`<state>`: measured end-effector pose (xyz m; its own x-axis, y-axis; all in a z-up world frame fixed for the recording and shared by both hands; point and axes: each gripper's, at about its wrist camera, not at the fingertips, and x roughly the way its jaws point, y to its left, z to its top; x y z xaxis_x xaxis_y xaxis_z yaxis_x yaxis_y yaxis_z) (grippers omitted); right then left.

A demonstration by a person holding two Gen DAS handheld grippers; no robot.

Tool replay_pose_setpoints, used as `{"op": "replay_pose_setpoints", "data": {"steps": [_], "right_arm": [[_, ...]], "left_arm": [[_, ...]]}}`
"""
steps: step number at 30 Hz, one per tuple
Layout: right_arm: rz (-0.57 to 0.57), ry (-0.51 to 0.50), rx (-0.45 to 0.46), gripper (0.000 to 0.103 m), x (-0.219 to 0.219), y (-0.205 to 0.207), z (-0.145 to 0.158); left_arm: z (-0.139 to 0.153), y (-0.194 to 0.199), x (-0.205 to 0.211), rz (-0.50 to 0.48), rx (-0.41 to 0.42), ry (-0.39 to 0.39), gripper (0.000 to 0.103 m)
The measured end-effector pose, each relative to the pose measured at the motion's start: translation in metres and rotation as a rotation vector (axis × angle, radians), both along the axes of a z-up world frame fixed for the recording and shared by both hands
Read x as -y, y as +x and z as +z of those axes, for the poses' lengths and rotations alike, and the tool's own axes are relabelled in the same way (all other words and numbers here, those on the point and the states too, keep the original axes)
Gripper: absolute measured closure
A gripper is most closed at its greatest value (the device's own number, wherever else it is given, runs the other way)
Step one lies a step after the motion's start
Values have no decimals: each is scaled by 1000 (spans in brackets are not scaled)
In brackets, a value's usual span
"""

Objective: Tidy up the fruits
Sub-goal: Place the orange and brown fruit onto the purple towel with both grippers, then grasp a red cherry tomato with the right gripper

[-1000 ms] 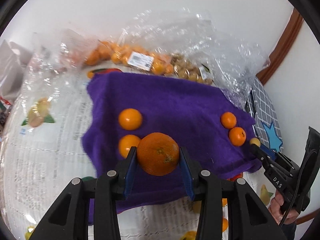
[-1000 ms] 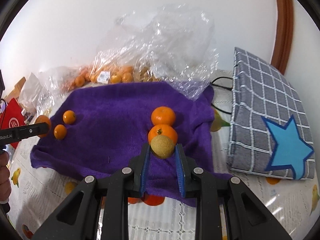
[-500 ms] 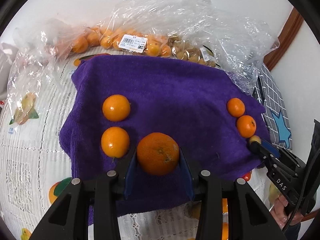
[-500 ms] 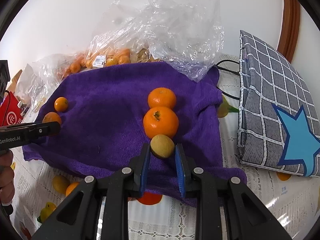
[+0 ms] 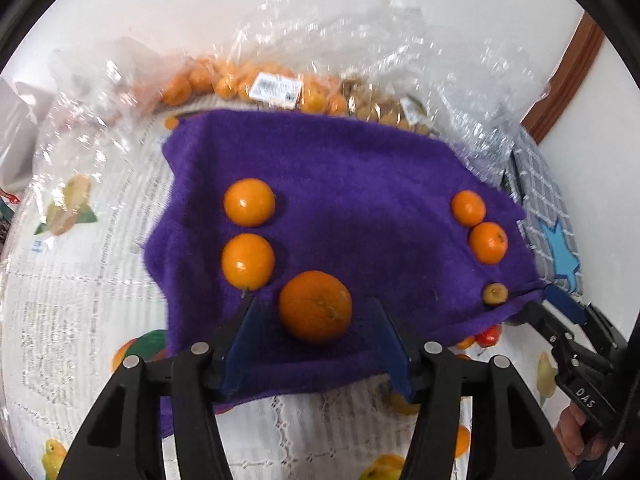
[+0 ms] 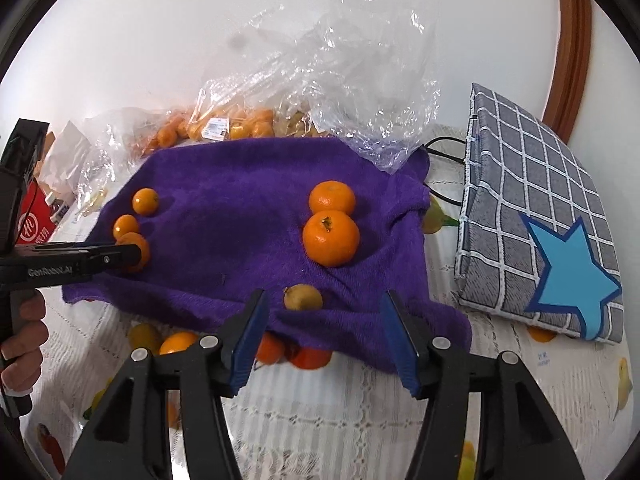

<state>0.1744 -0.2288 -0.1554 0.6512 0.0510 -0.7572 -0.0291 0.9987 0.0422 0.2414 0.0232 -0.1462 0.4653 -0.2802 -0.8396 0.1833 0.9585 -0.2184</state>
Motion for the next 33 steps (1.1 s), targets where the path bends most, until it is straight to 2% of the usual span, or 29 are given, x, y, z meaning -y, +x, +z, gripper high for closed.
{"op": "replay_pose_setpoints", "data": {"steps": [5, 8, 14, 20, 23, 25, 31, 33], "right_arm": [[-5, 32, 8, 46, -3, -13, 2], [8, 33, 9, 51, -11, -21, 0], [52, 77, -23, 53, -24, -27, -12], [47, 38, -57, 64, -35, -18, -31], [42, 39, -67, 68, -36, -12, -38], [40, 39, -77, 78, -36, -8, -43], [31, 23, -33, 79, -33, -16, -35], [36, 14, -24, 79, -28, -26, -30]], "left_arm": [[16, -20, -22, 19, 43, 16, 46], [19, -31, -37, 40, 59, 18, 46], [16, -45, -59, 61, 47, 37, 46], [13, -48, -71, 80, 28, 21, 46], [12, -52, -66, 58, 26, 29, 46], [11, -54, -59, 27, 28, 32, 46], [8, -61, -19, -85, 13, -34, 46], [5, -63, 2, -128, 12, -31, 46]]}}
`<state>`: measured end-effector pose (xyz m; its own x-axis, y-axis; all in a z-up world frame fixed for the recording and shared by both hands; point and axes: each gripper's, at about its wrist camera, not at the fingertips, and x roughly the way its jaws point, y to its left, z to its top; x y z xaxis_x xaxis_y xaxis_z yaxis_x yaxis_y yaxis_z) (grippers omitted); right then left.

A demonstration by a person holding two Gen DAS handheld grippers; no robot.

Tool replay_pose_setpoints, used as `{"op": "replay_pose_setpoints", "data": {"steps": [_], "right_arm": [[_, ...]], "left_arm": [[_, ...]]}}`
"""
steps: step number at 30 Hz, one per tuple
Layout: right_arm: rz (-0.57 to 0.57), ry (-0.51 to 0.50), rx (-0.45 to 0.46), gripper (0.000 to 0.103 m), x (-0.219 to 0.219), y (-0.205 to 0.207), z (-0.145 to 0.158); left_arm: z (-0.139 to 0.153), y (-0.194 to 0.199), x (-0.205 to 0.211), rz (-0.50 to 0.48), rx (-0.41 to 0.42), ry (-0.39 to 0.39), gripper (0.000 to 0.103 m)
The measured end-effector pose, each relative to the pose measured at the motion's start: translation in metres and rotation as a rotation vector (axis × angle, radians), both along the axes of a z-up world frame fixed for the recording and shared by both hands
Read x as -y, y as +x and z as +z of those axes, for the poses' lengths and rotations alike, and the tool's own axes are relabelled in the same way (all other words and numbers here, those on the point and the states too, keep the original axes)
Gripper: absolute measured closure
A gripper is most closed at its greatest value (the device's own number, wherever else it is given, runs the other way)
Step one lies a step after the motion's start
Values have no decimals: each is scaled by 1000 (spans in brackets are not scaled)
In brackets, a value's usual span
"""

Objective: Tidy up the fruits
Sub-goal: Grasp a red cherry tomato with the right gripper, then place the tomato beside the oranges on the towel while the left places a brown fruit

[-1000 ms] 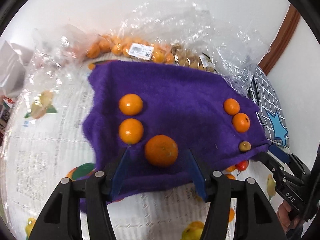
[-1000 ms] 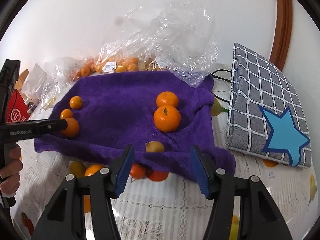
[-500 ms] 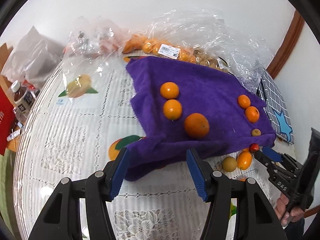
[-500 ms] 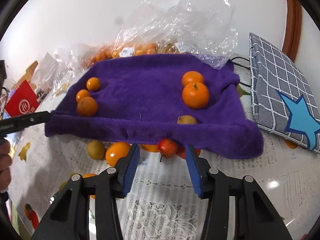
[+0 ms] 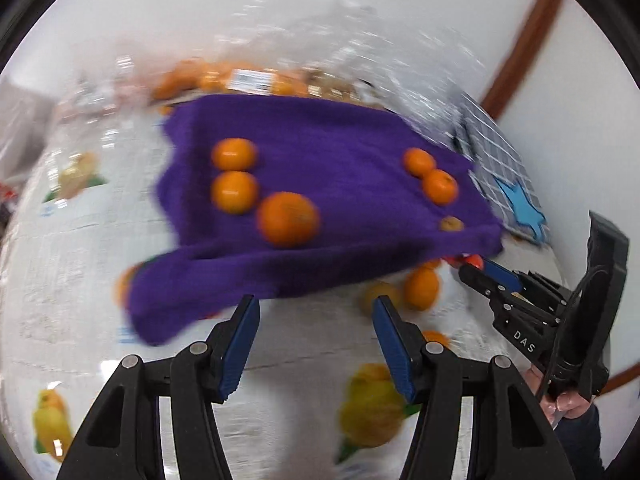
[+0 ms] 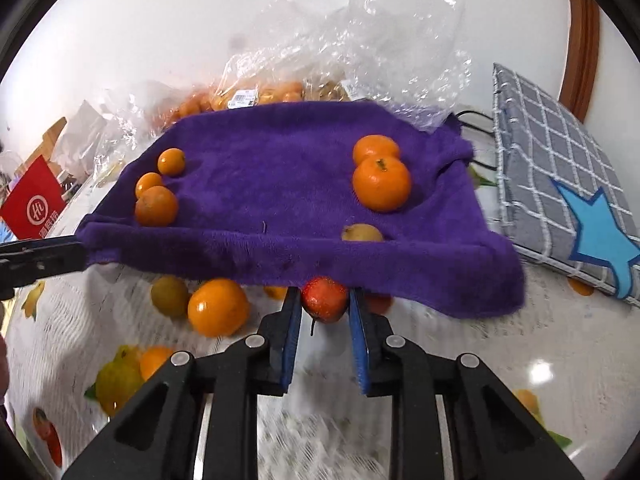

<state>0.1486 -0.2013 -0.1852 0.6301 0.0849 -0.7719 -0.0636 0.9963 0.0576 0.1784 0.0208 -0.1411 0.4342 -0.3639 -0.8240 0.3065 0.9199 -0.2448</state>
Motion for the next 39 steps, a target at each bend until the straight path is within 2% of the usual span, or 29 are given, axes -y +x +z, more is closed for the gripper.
{"op": "replay_pose_setpoints", "data": {"steps": [3, 7, 10, 11, 12, 15, 20, 30, 34, 39], "right_arm": [[-12, -9, -6, 79, 12, -12, 4], [-47, -4, -6, 79, 31, -30, 12], [-73, -16, -3, 79, 46, -41, 16], [-80, -16, -3, 79, 49, -43, 16], [-86, -14, -4, 79, 52, -44, 16], [-100, -8, -9, 79, 57, -44, 15], [-95, 3, 1, 79, 53, -39, 19], [-68, -28, 61, 79, 39, -2, 46], [-72, -18, 57, 79, 38, 23, 49], [-71, -18, 22, 79, 37, 52, 39]], "left_arm": [[-9, 1, 28, -46, -9, -16, 48], [-24, 5, 45, -40, -51, -6, 56], [-32, 7, 52, -29, -51, 51, 65], [-32, 7, 52, -31, -39, 55, 73], [-33, 9, 53, -38, -46, 55, 75], [-30, 10, 49, -35, -51, 39, 75], [-9, 8, 34, -28, -13, 43, 75], [33, 44, -16, 127, 60, 56, 75], [35, 68, -25, 166, 62, 58, 75], [26, 95, -17, 165, 45, 63, 75]]}}
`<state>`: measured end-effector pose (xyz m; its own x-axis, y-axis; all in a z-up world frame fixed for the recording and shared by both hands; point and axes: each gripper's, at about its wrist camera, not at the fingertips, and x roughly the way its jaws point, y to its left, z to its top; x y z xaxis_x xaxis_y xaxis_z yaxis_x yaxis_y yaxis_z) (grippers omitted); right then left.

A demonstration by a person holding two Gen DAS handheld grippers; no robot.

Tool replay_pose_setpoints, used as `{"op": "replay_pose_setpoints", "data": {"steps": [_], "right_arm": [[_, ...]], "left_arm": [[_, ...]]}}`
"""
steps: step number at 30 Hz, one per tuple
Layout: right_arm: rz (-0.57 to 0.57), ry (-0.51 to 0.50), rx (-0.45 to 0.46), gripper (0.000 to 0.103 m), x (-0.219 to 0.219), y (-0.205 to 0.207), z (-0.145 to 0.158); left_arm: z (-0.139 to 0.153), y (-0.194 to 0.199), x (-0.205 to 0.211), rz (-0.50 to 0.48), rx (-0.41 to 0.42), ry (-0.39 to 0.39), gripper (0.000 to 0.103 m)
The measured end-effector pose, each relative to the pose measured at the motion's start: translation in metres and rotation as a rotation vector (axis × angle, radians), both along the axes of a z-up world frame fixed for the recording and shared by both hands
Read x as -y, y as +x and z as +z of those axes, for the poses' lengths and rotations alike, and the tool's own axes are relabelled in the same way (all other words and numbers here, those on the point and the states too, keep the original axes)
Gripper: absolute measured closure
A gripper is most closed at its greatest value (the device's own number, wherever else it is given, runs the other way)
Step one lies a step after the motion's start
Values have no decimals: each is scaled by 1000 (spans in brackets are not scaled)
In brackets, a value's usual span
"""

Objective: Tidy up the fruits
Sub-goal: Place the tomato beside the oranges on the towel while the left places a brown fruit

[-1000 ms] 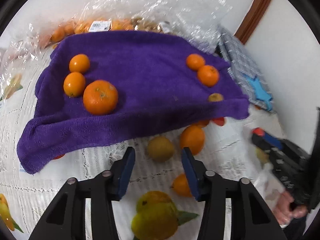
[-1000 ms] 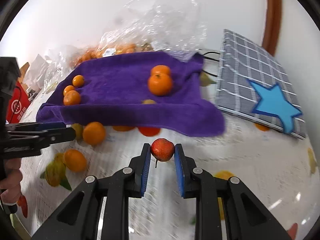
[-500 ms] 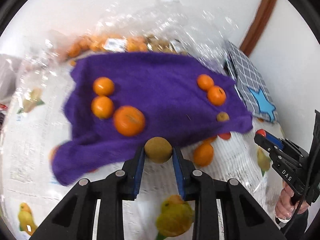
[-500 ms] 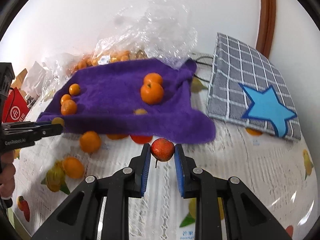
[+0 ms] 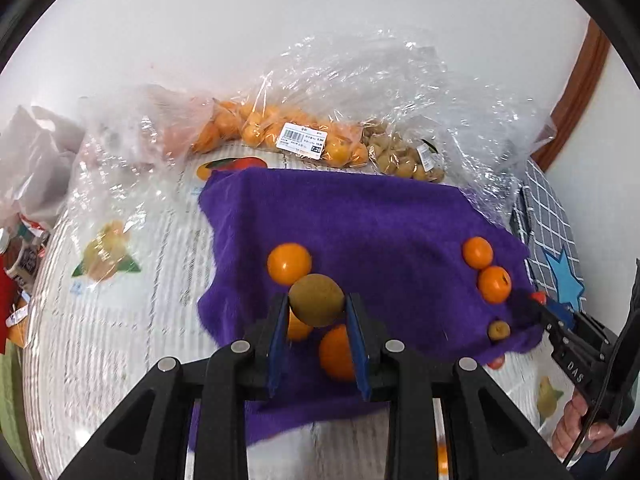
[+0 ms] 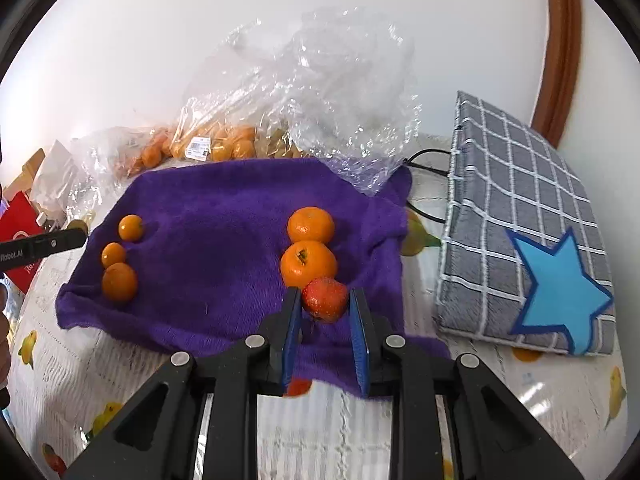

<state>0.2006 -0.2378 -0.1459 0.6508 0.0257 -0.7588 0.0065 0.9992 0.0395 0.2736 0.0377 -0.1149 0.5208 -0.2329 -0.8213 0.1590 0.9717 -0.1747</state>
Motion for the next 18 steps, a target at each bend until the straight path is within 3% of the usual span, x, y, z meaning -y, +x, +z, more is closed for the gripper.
{"op": "replay_pose_setpoints", "data": {"steps": [9, 18], "right_arm": [[5, 6, -68, 79, -1, 21, -31], [2, -17, -74, 79, -2, 23, -39]], "left_arm": [[-24, 29, 22, -30, -31, 52, 75], [-42, 34, 38, -71, -71, 85, 75]]}}
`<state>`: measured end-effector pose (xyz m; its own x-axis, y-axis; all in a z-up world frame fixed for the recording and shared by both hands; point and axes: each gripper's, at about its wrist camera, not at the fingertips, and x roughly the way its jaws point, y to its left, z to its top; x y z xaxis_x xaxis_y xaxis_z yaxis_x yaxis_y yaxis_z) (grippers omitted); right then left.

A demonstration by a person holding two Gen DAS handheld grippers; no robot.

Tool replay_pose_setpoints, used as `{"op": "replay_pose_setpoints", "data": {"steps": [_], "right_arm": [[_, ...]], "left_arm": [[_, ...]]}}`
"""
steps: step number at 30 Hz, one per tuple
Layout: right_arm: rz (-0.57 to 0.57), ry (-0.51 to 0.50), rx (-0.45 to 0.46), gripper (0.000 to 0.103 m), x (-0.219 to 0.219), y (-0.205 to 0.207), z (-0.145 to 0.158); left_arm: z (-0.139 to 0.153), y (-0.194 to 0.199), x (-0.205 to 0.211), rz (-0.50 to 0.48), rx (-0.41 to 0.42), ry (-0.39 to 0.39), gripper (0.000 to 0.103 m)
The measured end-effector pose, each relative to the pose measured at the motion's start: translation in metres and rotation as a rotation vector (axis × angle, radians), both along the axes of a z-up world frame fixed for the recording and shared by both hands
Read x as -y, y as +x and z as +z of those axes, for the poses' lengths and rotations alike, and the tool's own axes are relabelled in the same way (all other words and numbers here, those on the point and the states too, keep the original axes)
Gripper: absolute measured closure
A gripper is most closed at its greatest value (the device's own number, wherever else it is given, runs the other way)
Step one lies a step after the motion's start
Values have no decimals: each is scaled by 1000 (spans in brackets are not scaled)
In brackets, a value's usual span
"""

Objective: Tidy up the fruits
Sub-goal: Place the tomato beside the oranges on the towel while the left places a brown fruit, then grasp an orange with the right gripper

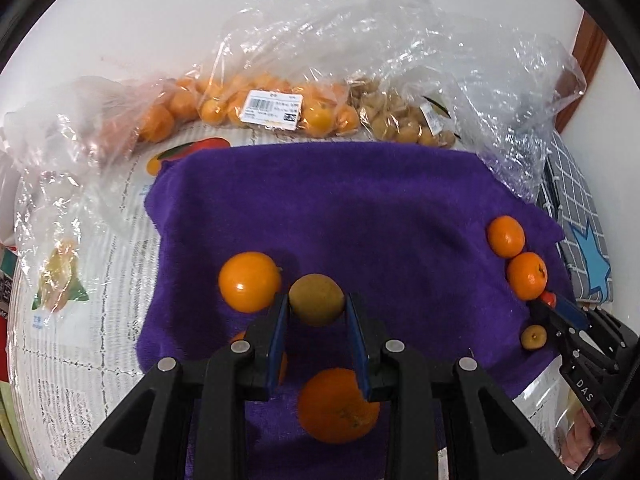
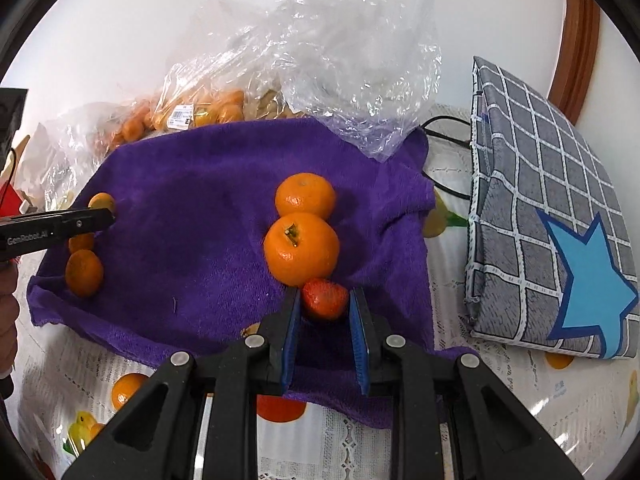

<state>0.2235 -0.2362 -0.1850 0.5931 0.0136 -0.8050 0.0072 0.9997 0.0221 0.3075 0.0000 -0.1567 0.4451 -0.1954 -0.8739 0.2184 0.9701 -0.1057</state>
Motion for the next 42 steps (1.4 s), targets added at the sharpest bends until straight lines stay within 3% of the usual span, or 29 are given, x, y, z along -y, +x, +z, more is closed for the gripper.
{"op": "replay_pose_setpoints", "data": {"steps": [3, 6, 12, 25, 42], "right_arm": [[1, -7, -3, 77, 0, 0, 1], [-1, -13, -5, 66, 0, -2, 2], [-4, -38, 15, 55, -1, -16, 13], [-44, -53, 82, 55, -13, -50, 39], [65, 13, 3, 55, -55, -75, 9]], "left_arm": [[-2, -1, 4, -12, -6, 16, 75], [-2, -4, 6, -17, -3, 24, 75], [13, -12, 2, -6, 17, 22, 59], [50, -61, -38, 25, 78, -29, 55], [30, -110, -90, 63, 54, -30, 55]]}}
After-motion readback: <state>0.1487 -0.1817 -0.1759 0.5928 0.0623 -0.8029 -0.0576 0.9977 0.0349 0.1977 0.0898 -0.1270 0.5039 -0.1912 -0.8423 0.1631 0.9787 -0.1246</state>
